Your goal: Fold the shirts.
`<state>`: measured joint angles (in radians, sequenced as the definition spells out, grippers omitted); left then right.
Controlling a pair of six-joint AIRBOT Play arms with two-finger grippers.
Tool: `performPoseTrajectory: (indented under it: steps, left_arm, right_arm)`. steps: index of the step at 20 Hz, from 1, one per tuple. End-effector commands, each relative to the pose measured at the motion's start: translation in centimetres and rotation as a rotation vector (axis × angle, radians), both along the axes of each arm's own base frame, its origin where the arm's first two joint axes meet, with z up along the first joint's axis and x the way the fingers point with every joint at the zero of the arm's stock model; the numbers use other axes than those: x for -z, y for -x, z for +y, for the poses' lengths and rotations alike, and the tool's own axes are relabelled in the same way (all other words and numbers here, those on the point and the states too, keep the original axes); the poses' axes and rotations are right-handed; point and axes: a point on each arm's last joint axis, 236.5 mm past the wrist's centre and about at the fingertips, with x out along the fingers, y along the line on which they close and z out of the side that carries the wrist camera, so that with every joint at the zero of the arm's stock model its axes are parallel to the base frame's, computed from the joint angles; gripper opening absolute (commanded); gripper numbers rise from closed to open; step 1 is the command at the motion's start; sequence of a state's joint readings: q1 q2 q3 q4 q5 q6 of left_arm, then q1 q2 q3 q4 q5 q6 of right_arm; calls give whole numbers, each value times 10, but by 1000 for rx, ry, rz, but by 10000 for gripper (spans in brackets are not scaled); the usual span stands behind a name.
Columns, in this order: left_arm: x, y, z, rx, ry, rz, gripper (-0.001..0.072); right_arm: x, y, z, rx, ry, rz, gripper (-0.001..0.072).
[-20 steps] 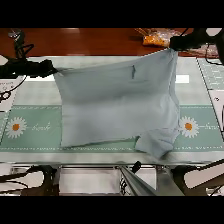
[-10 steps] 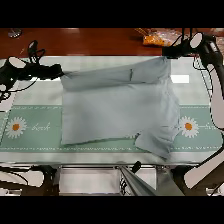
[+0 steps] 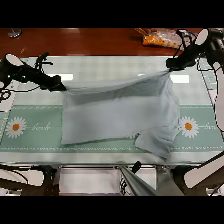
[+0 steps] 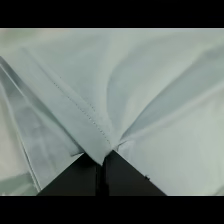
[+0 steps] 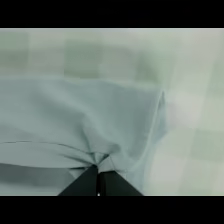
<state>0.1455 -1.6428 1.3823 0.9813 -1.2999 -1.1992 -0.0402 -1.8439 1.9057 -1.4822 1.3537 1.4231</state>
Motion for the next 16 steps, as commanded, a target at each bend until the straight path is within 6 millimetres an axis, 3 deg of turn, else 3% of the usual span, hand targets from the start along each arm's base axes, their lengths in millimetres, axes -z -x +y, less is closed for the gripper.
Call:
performPoseTrajectory:
  steps: [1, 7, 13, 14, 15, 16]
  left_arm:
    - [-3, 25, -5, 61, 26, 93, 20]
    - [-3, 23, -4, 35, 25, 101, 20]
    - [-3, 26, -4, 0, 30, 134, 41]
    - [-3, 29, -5, 3, 32, 148, 157]
    - [-3, 34, -4, 16, 28, 167, 300]
    - [-2, 42, -1, 34, 13, 193, 381]
  right_arm:
    - [5, 43, 1, -9, -6, 181, 27]
    - [13, 68, 2, -11, -11, 298, 27]
    - [18, 69, 2, -12, -13, 316, 30]
    - [18, 70, 0, -7, -14, 317, 73]
    - [17, 71, -3, -1, -15, 320, 179]
    - [17, 73, -6, 5, -16, 327, 218]
